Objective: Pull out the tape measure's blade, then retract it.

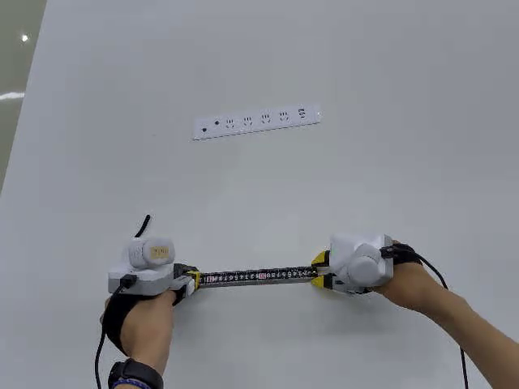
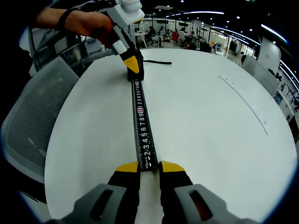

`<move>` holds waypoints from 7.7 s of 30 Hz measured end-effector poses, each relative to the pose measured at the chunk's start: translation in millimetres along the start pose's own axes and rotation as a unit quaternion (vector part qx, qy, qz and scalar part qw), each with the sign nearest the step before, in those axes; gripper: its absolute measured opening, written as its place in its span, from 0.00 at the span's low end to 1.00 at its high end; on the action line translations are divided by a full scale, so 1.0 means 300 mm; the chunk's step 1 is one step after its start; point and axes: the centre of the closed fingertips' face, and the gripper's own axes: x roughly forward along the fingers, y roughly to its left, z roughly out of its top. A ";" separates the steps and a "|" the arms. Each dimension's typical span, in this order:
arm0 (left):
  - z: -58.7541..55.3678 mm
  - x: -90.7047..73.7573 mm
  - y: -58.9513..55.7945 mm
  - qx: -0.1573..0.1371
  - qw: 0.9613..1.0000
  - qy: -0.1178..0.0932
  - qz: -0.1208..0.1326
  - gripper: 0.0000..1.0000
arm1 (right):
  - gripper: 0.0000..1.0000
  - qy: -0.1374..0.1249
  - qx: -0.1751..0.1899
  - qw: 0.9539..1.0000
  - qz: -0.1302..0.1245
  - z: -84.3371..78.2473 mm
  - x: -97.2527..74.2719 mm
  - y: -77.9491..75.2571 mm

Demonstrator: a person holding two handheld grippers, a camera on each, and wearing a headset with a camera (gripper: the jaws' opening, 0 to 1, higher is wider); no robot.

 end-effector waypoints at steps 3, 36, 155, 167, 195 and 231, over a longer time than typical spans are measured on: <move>0.000 0.000 0.000 0.002 1.000 0.000 0.002 0.58 | 0.15 -0.002 0.000 1.000 0.001 0.006 0.008 0.004; 0.002 0.000 0.003 0.011 1.000 0.002 0.013 0.58 | 0.14 -0.014 0.001 1.000 -0.001 0.056 0.047 0.015; 0.005 -0.008 0.012 0.000 1.000 -0.018 -0.011 0.58 | 0.14 -0.089 -0.011 0.995 0.051 0.334 0.270 0.063; 0.005 -0.007 0.018 -0.010 1.000 -0.019 -0.018 0.58 | 0.14 -0.089 -0.010 0.994 0.056 0.345 0.277 0.061; 0.006 -0.002 0.026 0.006 1.000 -0.019 -0.002 0.57 | 0.14 -0.092 -0.016 0.993 0.067 0.370 0.300 0.073; 0.000 0.003 0.031 0.019 0.999 -0.040 0.023 0.61 | 0.14 -0.111 -0.001 0.991 0.071 0.408 0.327 0.074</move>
